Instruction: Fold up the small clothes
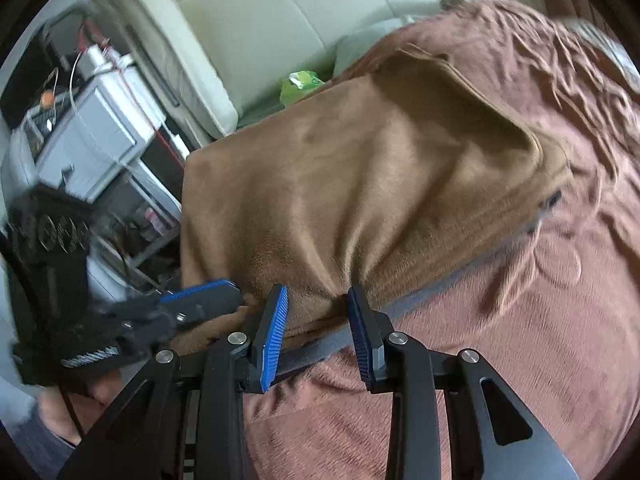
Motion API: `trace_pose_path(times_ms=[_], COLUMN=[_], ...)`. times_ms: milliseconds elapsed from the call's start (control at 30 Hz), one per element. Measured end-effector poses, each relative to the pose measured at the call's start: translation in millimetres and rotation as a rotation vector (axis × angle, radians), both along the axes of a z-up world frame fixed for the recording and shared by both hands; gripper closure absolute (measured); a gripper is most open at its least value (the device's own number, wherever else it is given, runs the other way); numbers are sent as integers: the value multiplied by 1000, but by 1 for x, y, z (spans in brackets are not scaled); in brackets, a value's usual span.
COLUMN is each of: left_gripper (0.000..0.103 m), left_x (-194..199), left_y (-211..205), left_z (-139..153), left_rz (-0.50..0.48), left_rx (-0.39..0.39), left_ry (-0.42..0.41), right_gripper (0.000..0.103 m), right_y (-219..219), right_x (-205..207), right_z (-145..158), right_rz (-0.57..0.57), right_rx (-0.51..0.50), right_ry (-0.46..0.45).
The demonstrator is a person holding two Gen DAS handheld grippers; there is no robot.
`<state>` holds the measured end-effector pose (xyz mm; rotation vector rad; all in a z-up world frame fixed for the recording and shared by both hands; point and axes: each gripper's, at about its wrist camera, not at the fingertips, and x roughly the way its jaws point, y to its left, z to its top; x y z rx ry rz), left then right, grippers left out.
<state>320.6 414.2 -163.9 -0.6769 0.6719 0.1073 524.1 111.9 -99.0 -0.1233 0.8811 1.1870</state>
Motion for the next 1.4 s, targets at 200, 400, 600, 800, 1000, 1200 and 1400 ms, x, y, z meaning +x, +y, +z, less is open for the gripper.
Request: trace_pose_path(times_ms=[200,400,600,800,1000,1200,1400], left_gripper=[91,91,91,81,56,14,0], left_x=[-9,-24,-45,-66,-84,-98,-113], left_y=[-4,-6,-23,-59,-95,-142,-183], left_z=[6,14,36,66,94,120,145], left_rz=[3,2,-29,-64,-61,-108,-136], left_rx=[4,-35,-24,47,119,195,289], left_ry=[-39,-65,-65,-57,-84,-108,-140], right_gripper=[74,74,74,71,23,8,0], right_y=[-30,-74,-129,-182,-242,-303,-354], right_x=[-2,-17,-41,-71,-113,-154,-204], right_z=[8,36,64,92,121,132,140], right_rz=[-59,-129,-178,-200,-294,-424,-495], right_rx=[-33,-71,-59,-26,9,35,113], right_ry=[44,1,-36,-87,-189,-263,-283])
